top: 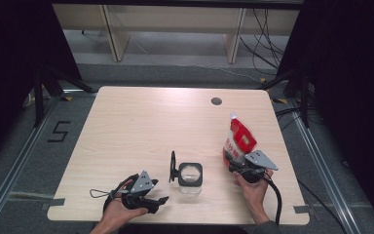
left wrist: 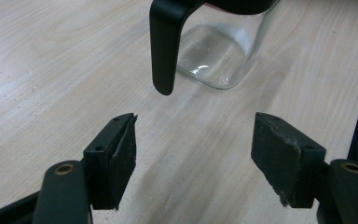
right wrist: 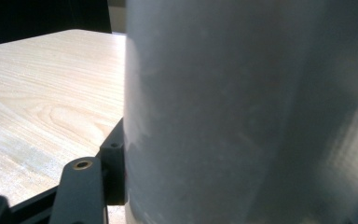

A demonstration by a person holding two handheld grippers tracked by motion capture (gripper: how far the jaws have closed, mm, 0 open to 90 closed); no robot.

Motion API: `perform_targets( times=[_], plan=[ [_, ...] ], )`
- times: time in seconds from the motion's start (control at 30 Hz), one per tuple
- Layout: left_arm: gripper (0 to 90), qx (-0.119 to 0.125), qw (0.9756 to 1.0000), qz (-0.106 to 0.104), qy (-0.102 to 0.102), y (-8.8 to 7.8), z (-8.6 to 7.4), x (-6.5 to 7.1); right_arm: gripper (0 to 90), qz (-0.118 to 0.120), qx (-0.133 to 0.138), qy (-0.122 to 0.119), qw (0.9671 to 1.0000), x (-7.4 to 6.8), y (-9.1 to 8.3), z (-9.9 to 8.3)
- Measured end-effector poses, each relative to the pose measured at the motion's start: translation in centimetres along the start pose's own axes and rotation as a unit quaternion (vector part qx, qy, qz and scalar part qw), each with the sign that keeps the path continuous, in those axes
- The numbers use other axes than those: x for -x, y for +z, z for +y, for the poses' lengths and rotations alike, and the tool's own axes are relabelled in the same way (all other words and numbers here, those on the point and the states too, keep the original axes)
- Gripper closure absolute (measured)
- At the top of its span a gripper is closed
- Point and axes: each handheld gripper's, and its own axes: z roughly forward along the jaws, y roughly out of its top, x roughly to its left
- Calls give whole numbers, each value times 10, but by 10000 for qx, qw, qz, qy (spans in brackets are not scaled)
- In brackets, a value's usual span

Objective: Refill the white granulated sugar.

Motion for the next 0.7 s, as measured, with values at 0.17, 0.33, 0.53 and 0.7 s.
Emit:
perform_targets(
  times=[0.17, 0.33, 0.53, 0.7],
  plan=[
    [305, 15, 9999, 46, -135, 0, 0, 0, 390, 48, -72, -21, 10000, 2, -1, 2],
    [305, 80, 9999, -15, -86, -1, 0, -1, 394, 205, -30, -32, 9998, 8, -4, 3],
    [305, 120, 9999, 23, -94, -1, 0, -1, 397, 300, -177, -100, 9993, 6, -11, 5],
    [305, 162, 9998, 18, -127, -1, 0, 0, 398, 346, -230, -209, 9989, 3, -17, 6]
  ],
)
